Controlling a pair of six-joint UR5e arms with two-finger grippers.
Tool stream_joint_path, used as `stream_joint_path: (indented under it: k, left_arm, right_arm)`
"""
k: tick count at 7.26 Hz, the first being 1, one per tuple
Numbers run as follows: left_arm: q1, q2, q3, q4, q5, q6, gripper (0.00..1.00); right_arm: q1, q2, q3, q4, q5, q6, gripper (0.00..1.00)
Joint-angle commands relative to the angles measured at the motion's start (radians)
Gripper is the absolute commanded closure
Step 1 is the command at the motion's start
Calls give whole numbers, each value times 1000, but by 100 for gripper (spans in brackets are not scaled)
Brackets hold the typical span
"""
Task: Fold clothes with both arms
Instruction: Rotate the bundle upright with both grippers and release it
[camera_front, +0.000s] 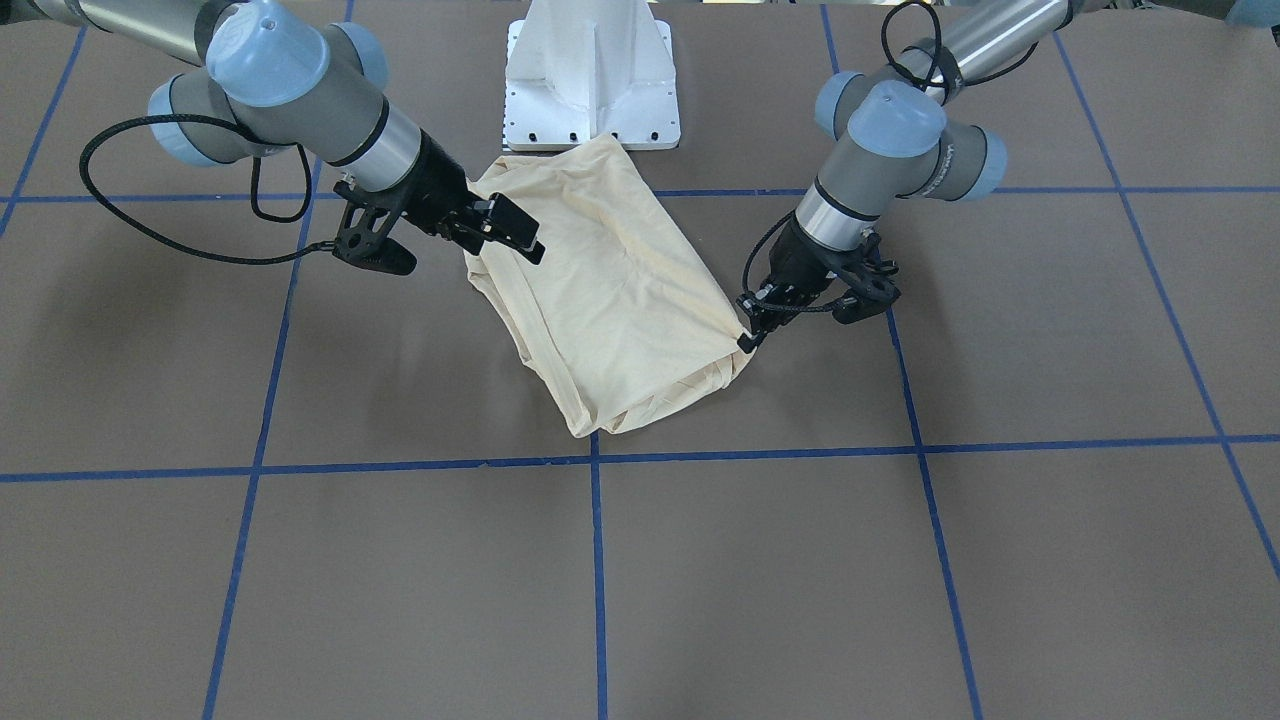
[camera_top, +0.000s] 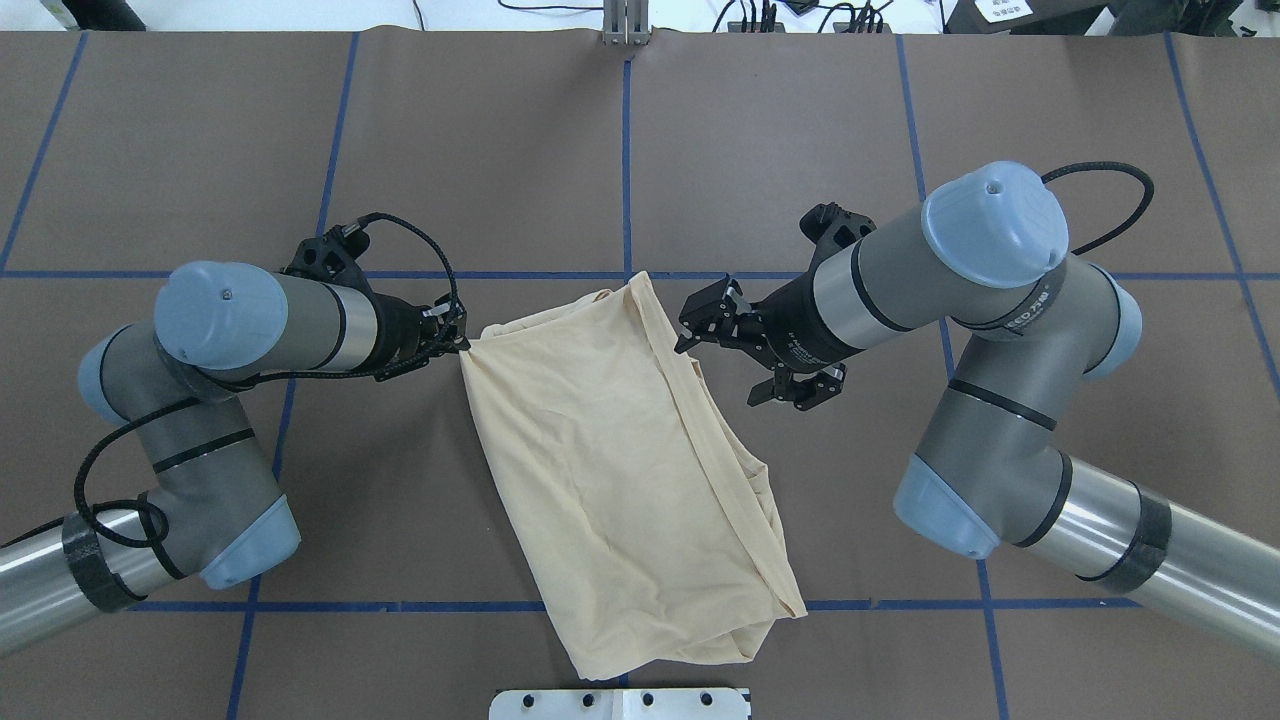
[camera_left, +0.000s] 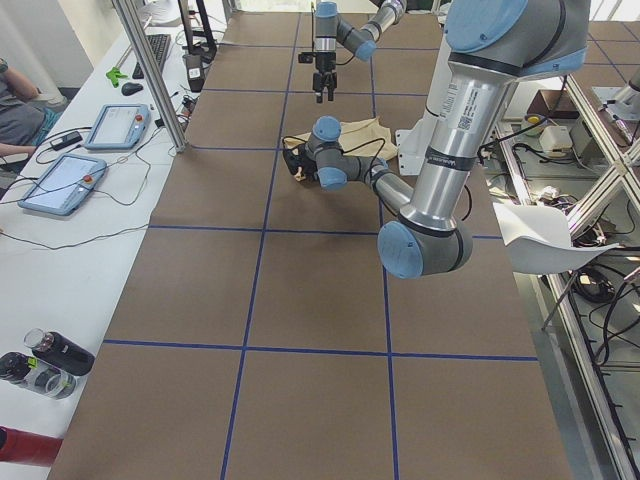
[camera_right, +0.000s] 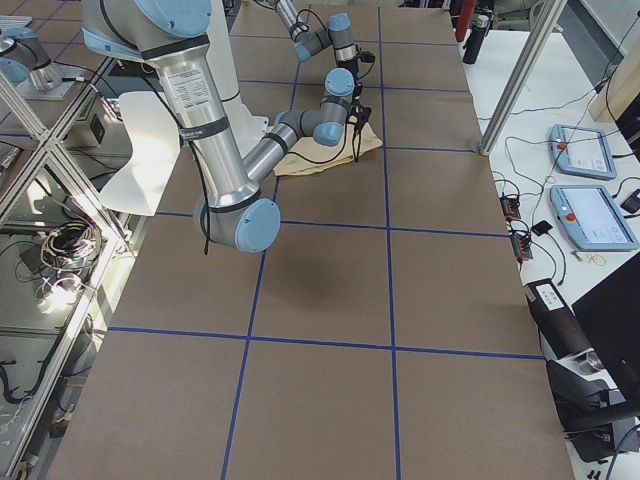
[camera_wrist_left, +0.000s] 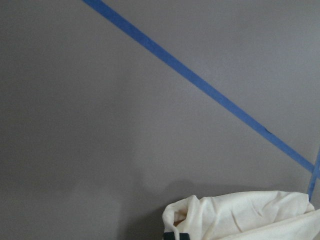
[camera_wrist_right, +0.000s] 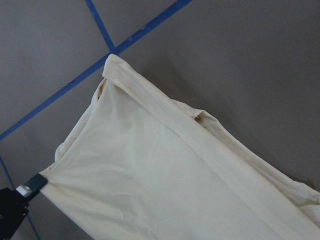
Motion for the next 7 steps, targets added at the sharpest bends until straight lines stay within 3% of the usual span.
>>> stream_joint_path:
  k: [1,5,7]
  left_arm:
    - [-45,-109,146,-13,3,-1,100]
    - [-125,-238,413,-150,17,23,100]
    - [-129,-273,467,-165,63,25,100]
  right_arm:
    - [3,-14,-3,0,-1,0,0]
    - [1,-38,3,2,-20,-21,0]
    - [0,-37,1,2,-22,-23,0]
